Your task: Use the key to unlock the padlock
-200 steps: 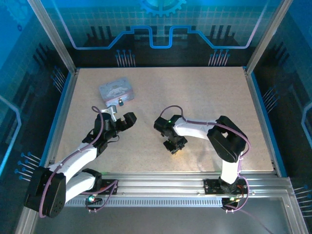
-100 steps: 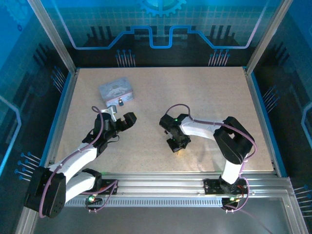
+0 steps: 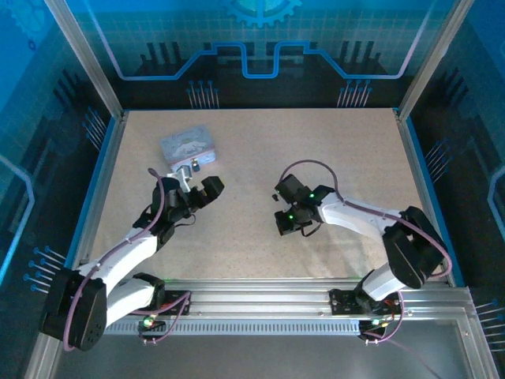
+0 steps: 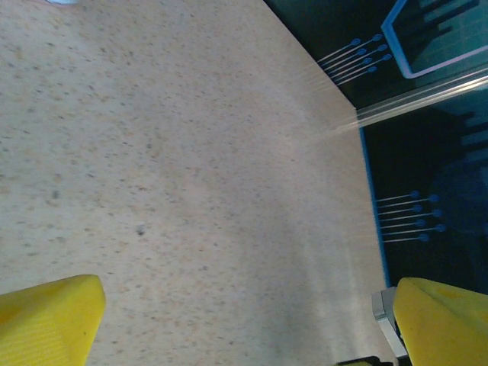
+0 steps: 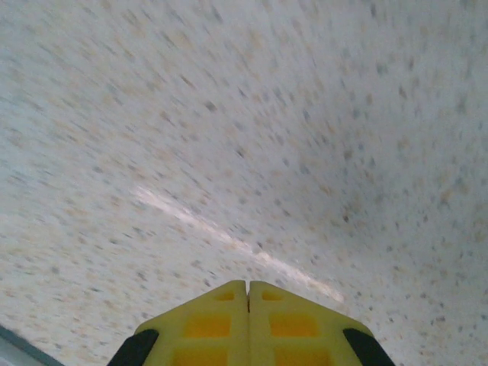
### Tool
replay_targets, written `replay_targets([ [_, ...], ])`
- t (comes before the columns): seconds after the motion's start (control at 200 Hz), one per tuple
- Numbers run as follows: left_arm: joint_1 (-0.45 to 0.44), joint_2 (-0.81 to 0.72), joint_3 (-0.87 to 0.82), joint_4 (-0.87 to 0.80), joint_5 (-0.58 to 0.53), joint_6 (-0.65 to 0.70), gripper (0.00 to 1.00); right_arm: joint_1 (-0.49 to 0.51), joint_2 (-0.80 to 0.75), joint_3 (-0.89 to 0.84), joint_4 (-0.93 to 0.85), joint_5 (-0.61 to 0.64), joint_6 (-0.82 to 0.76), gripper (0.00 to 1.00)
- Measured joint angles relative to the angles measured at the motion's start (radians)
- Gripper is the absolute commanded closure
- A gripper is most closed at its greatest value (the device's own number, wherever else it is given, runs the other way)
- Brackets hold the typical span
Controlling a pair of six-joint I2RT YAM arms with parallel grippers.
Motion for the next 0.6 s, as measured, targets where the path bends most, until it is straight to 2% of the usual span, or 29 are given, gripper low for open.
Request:
replay_targets([
  [0.24,-0.045,0.033,0.045,0.048,0.058,-0.171,0.08,-0.002,-0.053,-0.001,0.153,-0.005,0.019,1.00],
  [0.48,-0.107,0.035,0.071,0.130,0.067,-0.203,0.20,-0.018,-0.086,0.000,0.308,-0.027,0.124,1.00],
  [0.6,-0.129,0.039,0.071,0.184,0.071,-0.209,0.21,-0.033,-0.113,0.000,0.404,-0.031,0.168,1.00],
])
